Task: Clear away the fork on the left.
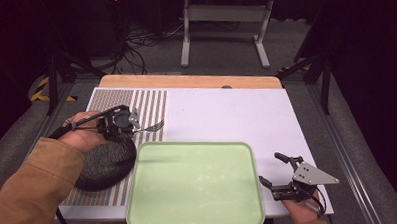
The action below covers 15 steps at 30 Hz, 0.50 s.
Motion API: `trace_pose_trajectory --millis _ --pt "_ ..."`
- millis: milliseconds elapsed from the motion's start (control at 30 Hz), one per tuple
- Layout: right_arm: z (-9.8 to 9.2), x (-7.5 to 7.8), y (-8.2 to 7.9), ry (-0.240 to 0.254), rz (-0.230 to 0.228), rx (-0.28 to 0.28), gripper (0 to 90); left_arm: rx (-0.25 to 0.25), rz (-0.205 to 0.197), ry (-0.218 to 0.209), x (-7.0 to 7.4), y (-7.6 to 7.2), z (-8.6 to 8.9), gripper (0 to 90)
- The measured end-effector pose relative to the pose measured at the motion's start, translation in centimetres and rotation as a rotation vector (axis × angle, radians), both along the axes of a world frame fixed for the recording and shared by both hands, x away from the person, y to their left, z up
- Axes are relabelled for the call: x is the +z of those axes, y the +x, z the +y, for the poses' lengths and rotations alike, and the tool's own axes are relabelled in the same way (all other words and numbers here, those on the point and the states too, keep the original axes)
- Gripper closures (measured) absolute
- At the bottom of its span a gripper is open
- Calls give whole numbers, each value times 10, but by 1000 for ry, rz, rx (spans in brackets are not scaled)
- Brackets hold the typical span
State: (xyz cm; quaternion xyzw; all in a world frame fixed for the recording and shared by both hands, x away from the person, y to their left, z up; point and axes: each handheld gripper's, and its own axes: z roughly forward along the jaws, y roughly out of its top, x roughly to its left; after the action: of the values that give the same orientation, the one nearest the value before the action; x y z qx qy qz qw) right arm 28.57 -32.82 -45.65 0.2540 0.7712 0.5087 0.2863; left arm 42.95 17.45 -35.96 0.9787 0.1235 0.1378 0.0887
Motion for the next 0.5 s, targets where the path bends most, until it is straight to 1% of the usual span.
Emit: trace_pose_trajectory --millis 67,100,133,167,200,233,267,300,333,367,500 --pt "0 0 0 0 1 1 96 14 28 -24 1 -1 0 776" --pt "0 0 0 -1 1 1 96 33 57 -51 2 -1 1 776" --pt "0 0 0 -1 0 1 96 33 57 -51 2 -1 1 776" --pt "0 0 0 -1 1 1 96 40 68 -60 3 -1 1 776" --pt "0 0 0 -1 1 1 96 45 92 -83 4 0 1 776" --pt "0 0 0 -1 0 2 96 54 106 -98 4 1 2 776" --pt "0 0 0 -2 0 1 96 77 126 -111 5 2 3 776" --pt "0 0 0 -1 0 2 96 77 126 -111 5 2 3 776" --pt "0 0 0 1 1 3 96 90 144 -124 4 3 4 776" --pt "0 0 0 1 1 3 96 90 144 -124 4 3 4 776" --pt "0 0 0 4 2 4 96 123 204 -168 0 1 2 776"
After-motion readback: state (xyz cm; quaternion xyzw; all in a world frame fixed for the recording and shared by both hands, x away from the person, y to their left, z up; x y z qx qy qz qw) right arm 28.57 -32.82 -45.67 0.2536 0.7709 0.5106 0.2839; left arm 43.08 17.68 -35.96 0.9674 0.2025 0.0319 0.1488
